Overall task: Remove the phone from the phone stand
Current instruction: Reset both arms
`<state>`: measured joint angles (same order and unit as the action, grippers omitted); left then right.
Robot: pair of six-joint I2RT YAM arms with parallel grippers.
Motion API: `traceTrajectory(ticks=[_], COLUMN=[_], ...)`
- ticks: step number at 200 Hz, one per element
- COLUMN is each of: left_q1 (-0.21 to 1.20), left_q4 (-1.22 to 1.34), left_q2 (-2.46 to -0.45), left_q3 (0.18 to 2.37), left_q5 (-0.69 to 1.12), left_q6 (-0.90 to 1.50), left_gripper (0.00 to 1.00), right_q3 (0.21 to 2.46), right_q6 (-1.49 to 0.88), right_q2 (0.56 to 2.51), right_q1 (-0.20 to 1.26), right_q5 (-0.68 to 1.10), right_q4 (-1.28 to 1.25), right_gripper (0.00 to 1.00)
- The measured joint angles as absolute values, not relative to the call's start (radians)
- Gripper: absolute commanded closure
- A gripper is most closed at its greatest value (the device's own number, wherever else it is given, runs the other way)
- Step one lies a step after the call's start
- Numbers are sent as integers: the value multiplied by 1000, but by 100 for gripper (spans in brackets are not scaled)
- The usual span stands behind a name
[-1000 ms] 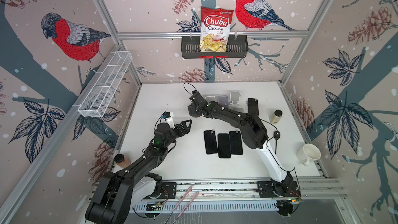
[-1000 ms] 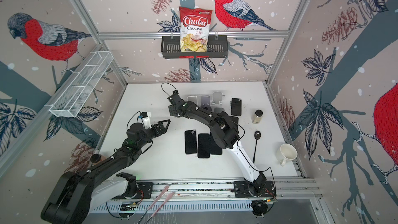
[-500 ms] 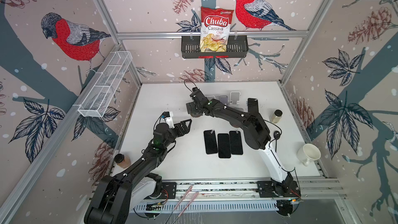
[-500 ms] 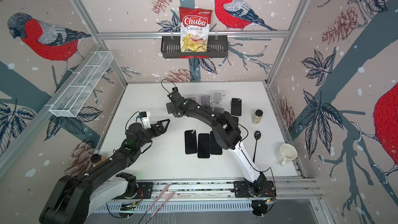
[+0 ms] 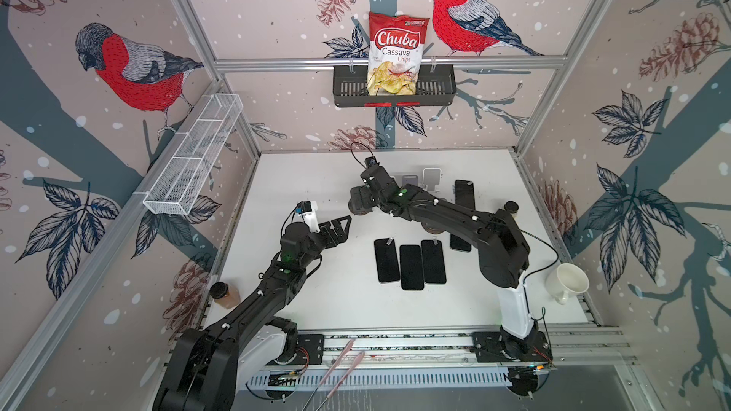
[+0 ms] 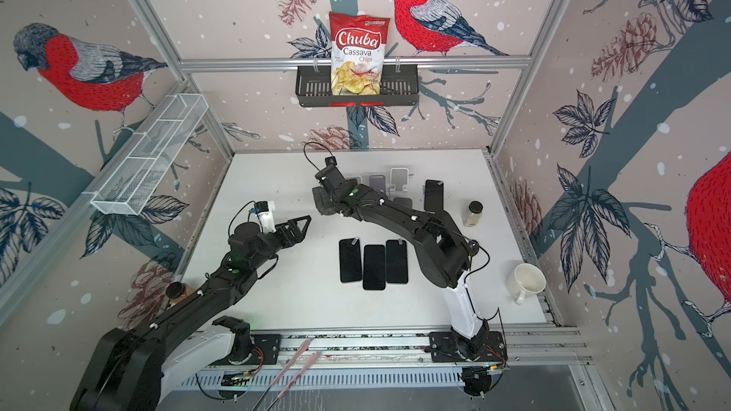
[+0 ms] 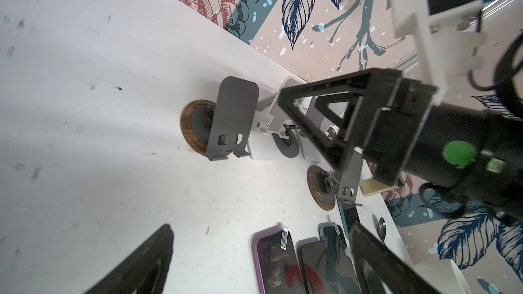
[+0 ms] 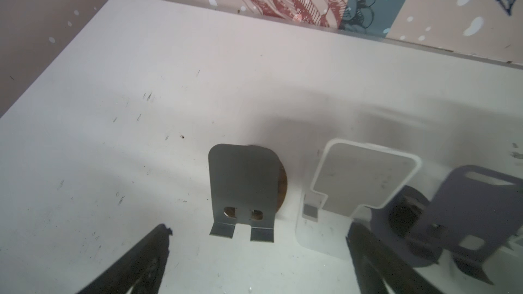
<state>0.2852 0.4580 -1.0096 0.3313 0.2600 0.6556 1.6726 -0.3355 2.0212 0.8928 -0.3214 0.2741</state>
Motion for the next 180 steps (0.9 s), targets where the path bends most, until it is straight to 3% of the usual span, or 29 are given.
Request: traceTrajectory(ticks=[88, 180], left_q1=[285, 284], left_q4=[377, 258], left_q2=[-986, -910], left_q3=[362, 408], left_q5=[174, -46], left_q6=[597, 519], left_gripper=[4, 4], right_q3=[1247, 820], right_q6=[-344, -362], right_q2=[1622, 1149], right_q1=[810, 428], right_q5=[-380, -384], right_q4=[188, 122], right_gripper=[1, 1])
